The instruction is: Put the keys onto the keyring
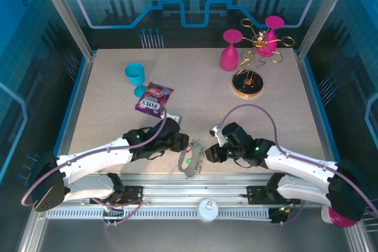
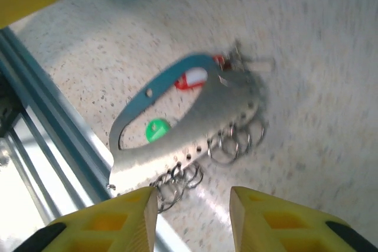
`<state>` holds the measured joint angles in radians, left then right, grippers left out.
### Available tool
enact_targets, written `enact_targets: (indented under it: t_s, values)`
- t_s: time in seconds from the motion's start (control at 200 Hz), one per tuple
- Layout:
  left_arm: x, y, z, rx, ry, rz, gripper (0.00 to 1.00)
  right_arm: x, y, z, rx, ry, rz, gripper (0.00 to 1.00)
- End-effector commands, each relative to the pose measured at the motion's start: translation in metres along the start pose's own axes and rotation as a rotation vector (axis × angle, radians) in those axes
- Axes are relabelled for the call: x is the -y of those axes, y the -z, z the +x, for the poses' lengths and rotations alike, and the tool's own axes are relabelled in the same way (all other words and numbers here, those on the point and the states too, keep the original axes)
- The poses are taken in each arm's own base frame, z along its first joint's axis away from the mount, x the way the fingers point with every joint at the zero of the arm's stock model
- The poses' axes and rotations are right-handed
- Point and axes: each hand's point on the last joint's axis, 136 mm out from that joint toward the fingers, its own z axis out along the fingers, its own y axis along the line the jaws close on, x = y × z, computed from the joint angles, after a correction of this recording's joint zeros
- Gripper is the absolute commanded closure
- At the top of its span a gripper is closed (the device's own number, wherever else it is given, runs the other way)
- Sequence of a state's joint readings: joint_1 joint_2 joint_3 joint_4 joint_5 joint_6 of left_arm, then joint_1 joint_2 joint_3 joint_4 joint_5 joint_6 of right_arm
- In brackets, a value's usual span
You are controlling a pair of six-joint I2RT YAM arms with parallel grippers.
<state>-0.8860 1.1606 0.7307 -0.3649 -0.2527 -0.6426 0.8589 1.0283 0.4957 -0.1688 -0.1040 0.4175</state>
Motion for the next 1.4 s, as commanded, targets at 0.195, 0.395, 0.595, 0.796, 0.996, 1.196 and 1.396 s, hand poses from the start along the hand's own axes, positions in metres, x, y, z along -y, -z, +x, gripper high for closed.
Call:
enact_targets:
  t_s: [0.195, 0.395, 0.595, 0.796, 0.996, 1.196, 1.396]
  values:
    - [-0.036, -0.006, -0.064, 0.208, 0.304, -0.033, 0.46, -0.038, 0.001, -0.035, 0.095, 0.972, -0.083, 0.61]
    - [-0.056, -0.007, -0.089, 0.326, 0.320, -0.021, 0.47, -0.012, -0.026, 0.004, -0.071, 1.180, -0.015, 0.66]
    - [-0.070, -0.012, -0.088, 0.323, 0.336, 0.003, 0.47, -0.012, -0.039, 0.020, -0.104, 1.210, -0.076, 0.71]
    - [-0.068, -0.007, -0.088, 0.333, 0.307, 0.017, 0.48, -0.011, -0.037, 0.042, -0.188, 1.231, -0.112, 0.68]
    - [-0.066, -0.006, -0.090, 0.335, 0.280, 0.018, 0.49, -0.002, -0.047, 0.060, -0.297, 1.287, -0.081, 0.67]
    - [-0.065, -0.004, -0.092, 0.338, 0.278, 0.017, 0.49, -0.001, -0.056, 0.051, -0.268, 1.306, -0.038, 0.68]
    - [-0.065, -0.004, -0.093, 0.338, 0.280, 0.020, 0.49, -0.001, -0.059, 0.046, -0.246, 1.305, -0.025, 0.68]
